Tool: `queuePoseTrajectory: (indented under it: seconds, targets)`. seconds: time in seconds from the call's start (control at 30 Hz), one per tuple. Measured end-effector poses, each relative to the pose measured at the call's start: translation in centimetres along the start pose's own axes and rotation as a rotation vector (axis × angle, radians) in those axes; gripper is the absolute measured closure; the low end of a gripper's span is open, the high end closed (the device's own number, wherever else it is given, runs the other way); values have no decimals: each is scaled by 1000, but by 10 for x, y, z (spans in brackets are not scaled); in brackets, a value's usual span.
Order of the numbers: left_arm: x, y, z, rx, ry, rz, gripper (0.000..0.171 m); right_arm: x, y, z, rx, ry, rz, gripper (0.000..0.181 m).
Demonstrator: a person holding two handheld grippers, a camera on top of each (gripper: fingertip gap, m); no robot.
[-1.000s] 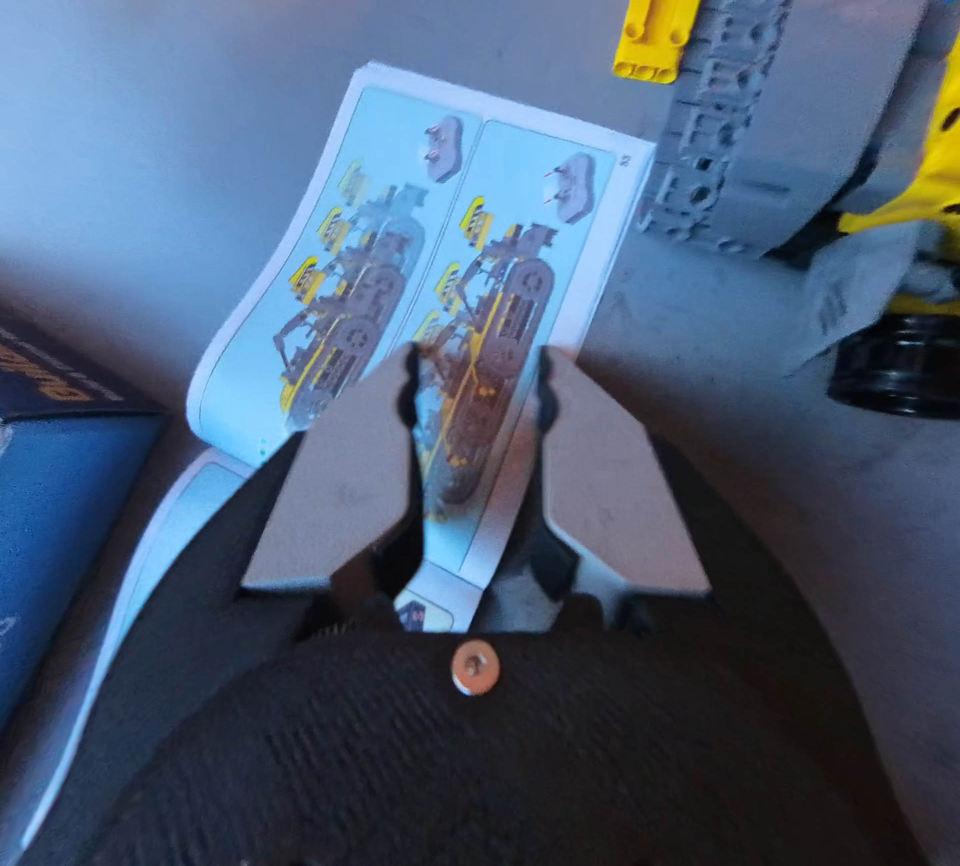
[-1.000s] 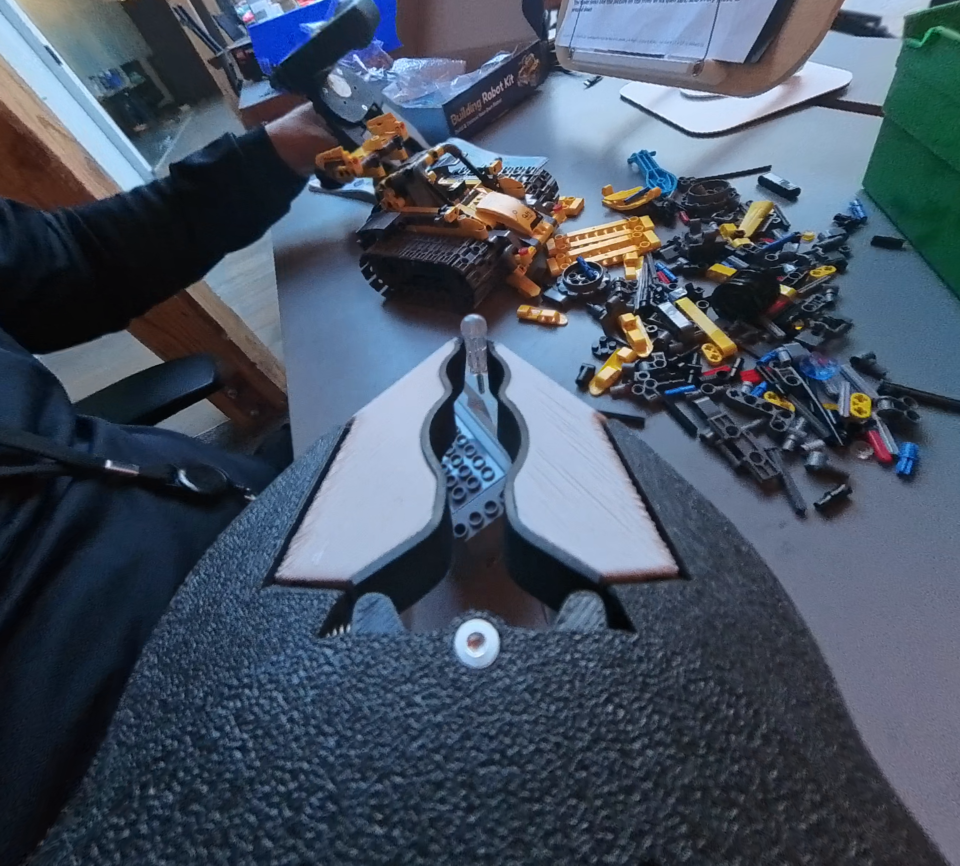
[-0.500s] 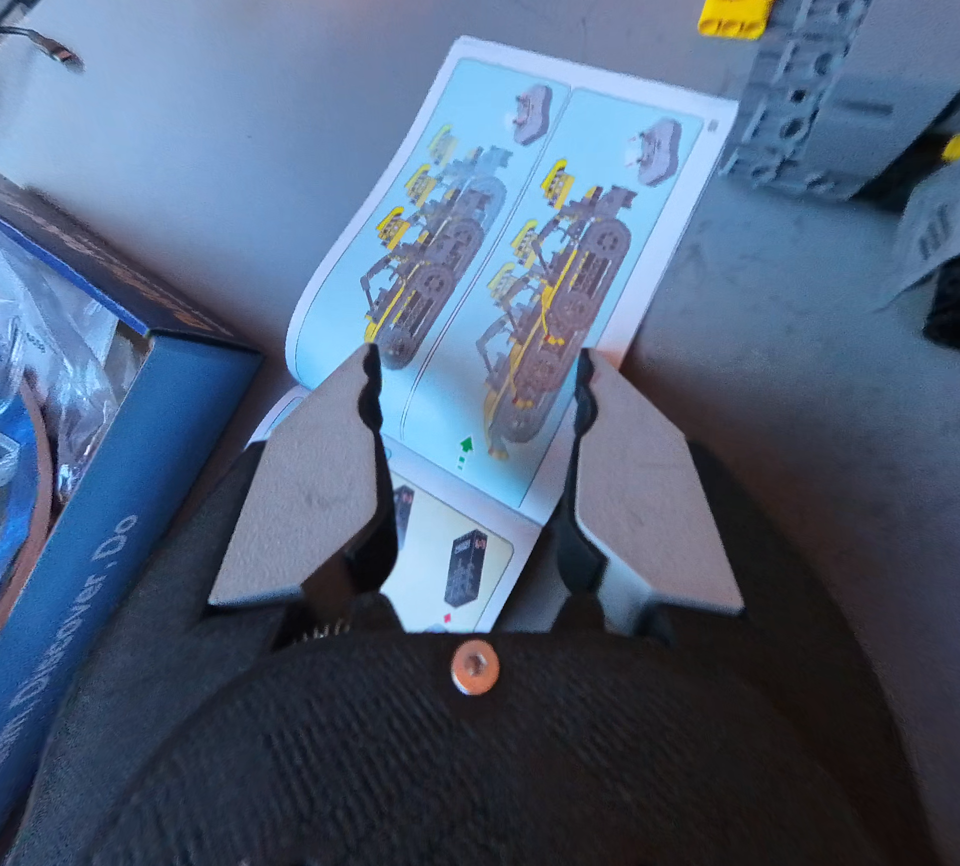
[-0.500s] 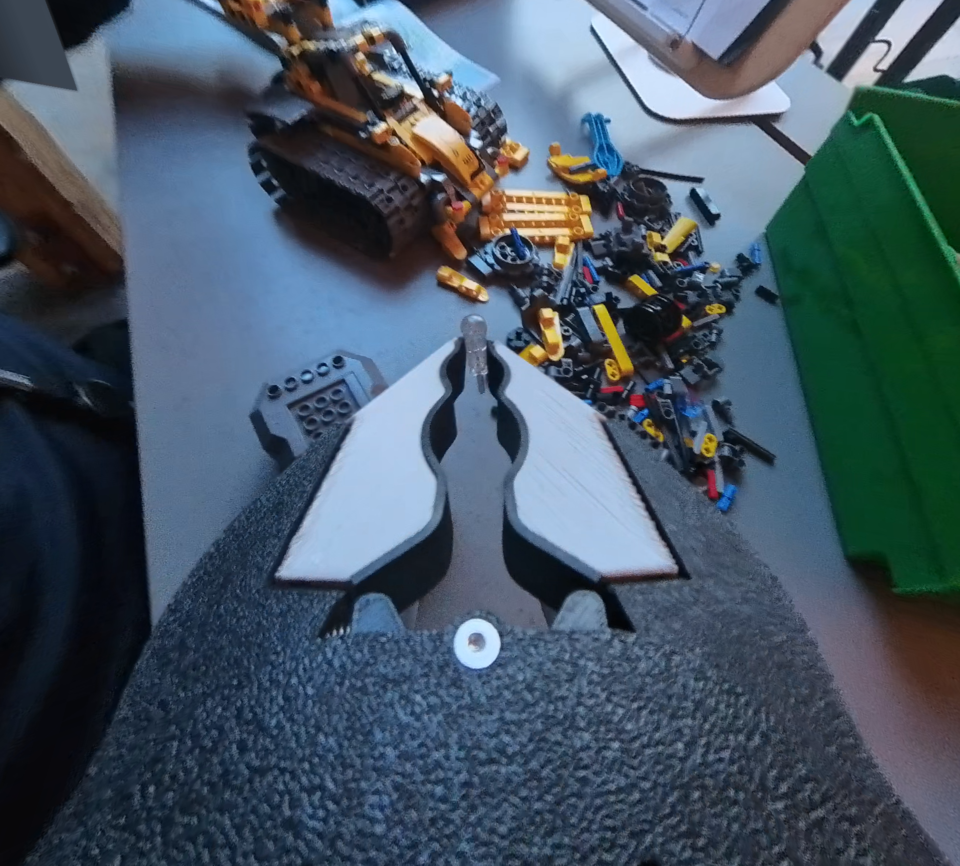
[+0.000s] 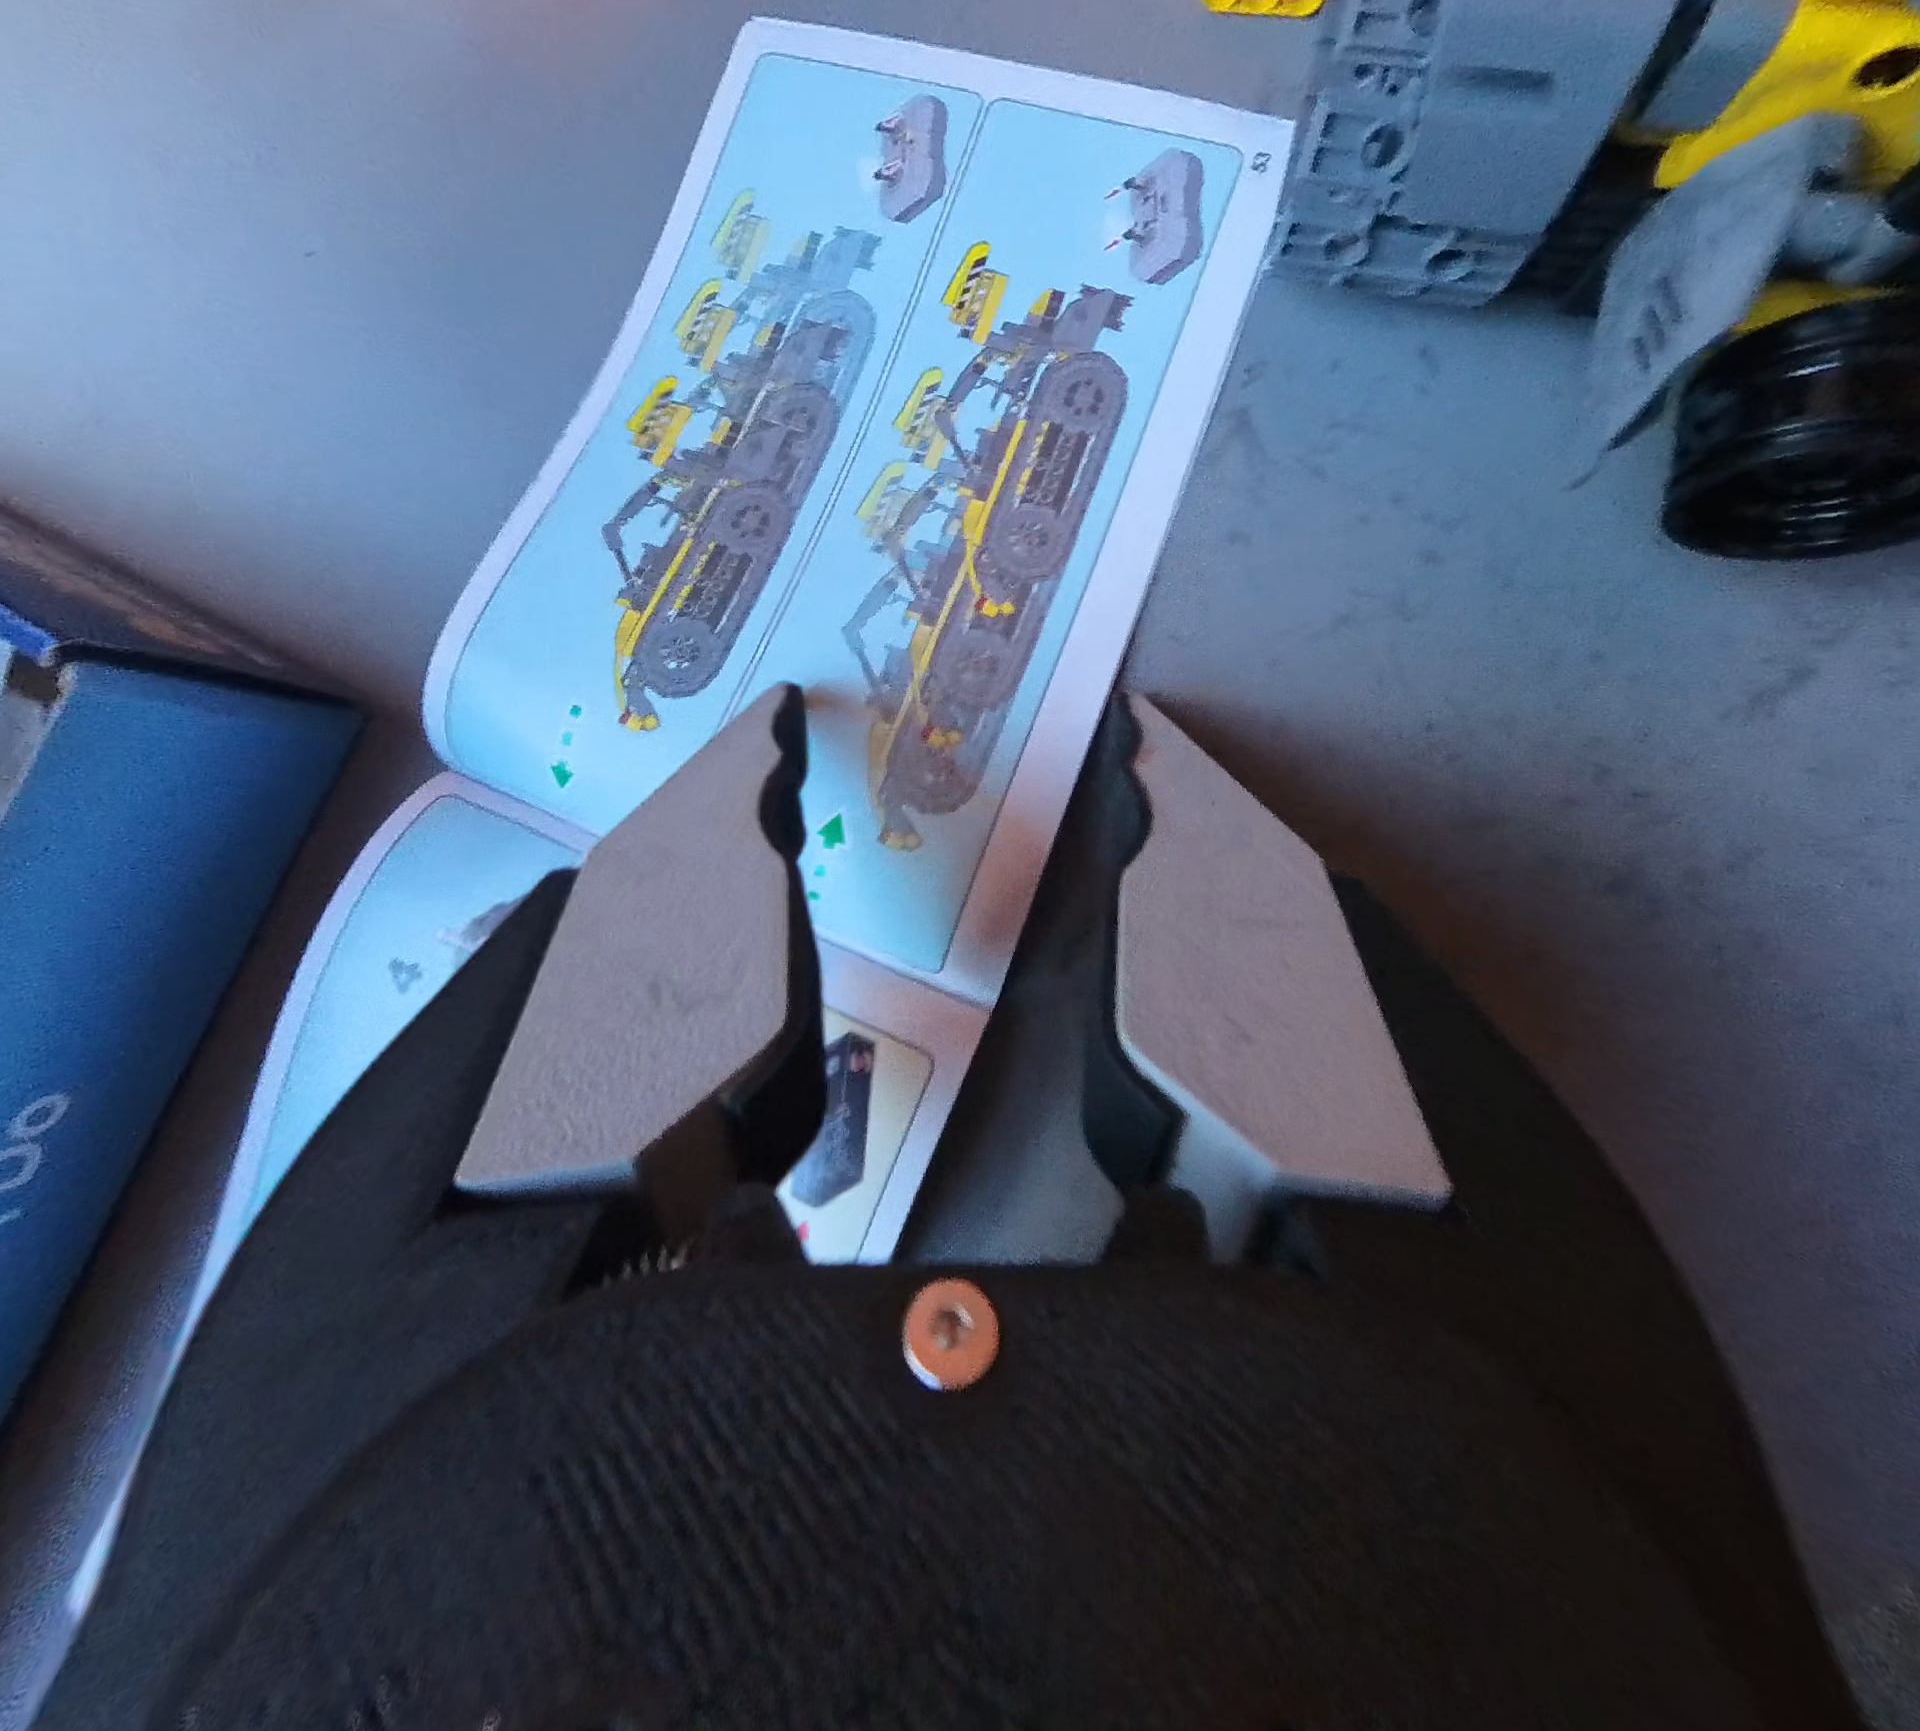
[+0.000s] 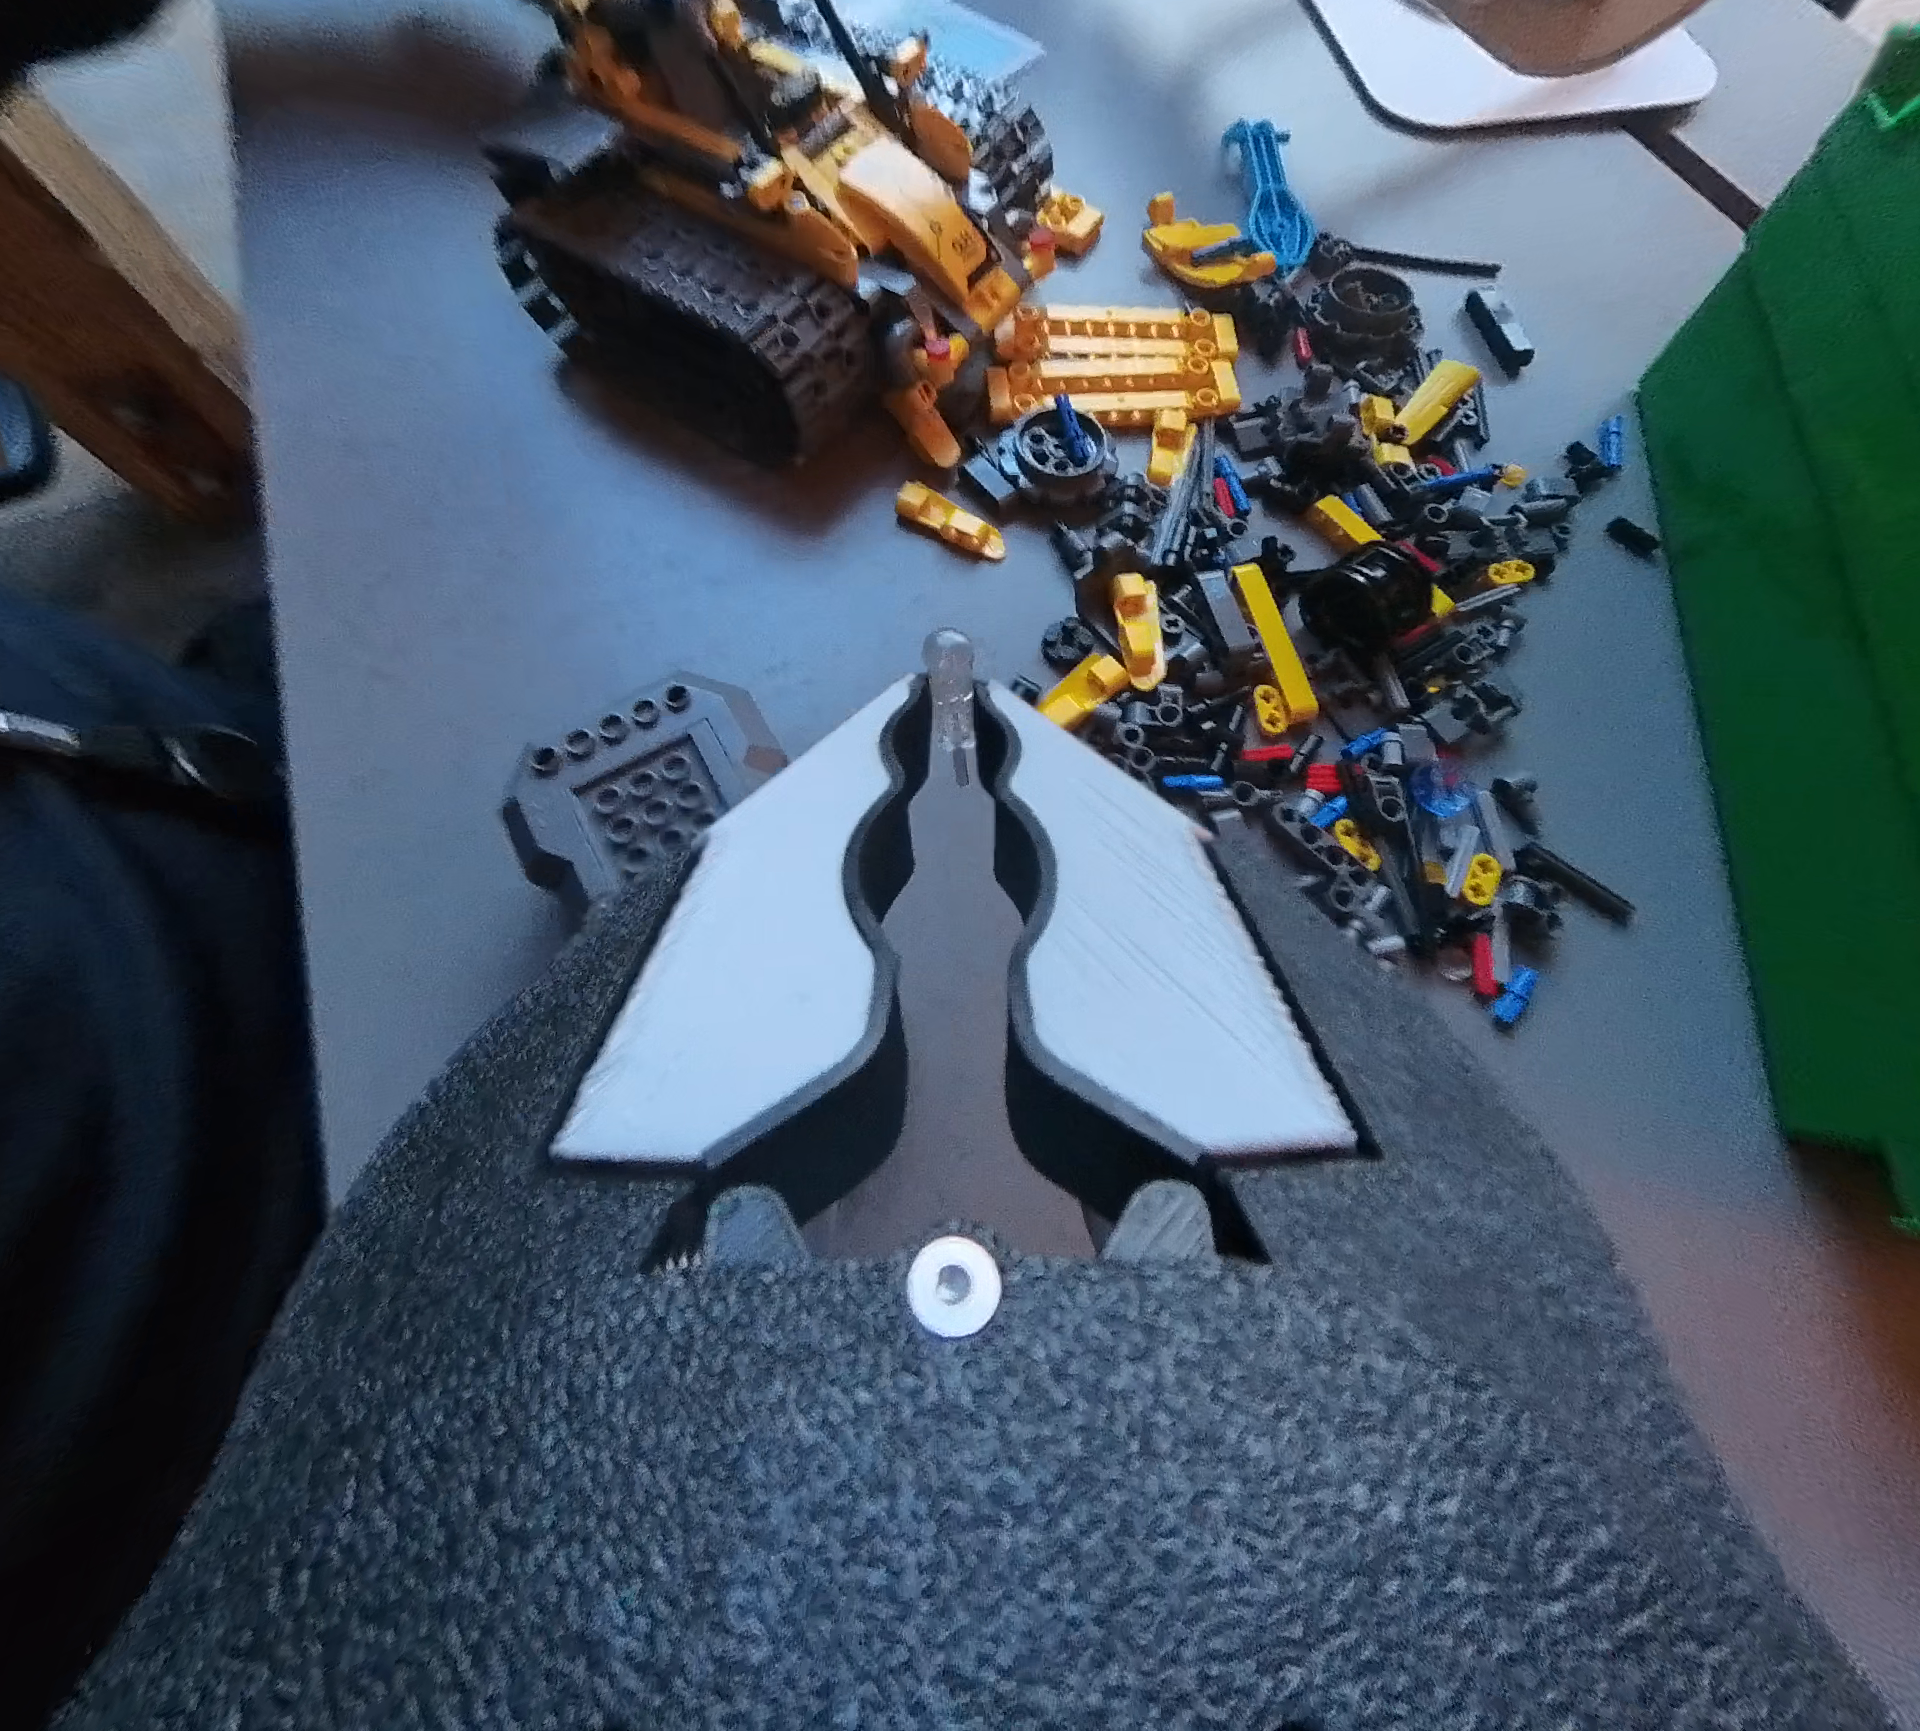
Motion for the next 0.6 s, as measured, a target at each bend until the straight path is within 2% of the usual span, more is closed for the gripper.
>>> queuePoseTrajectory:
  seconds: [0.07,0.17,0.23,0.3,0.47,0.6]
  targets:
    - [3,-2,0,19,25,37,128,-7,5,-3,49,-25,-51,173]
    - [9,-4,0,47,67,117,157,-18,14,-5,97,-14,-115,174]
    - [9,-3,1,59,93,135,160,-21,18,-2,100,-7,-128,174]
    - [12,-1,3,53,104,160,171,-22,20,4,82,-8,-147,174]
    - [15,7,11,24,115,150,171,-46,33,5,123,-5,-302,174]
    - [20,16,20,11,134,147,171,-56,38,10,125,-9,-367,174]
Point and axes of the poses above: each gripper's, where its closed fingertips meet, y back along the fingers, z out of its underside, x = y × z across the jaws, the point moved 3 cm from there along y, back along the fingers, and after that the axes turned 1 degree about -z, right-handed, at the moved point
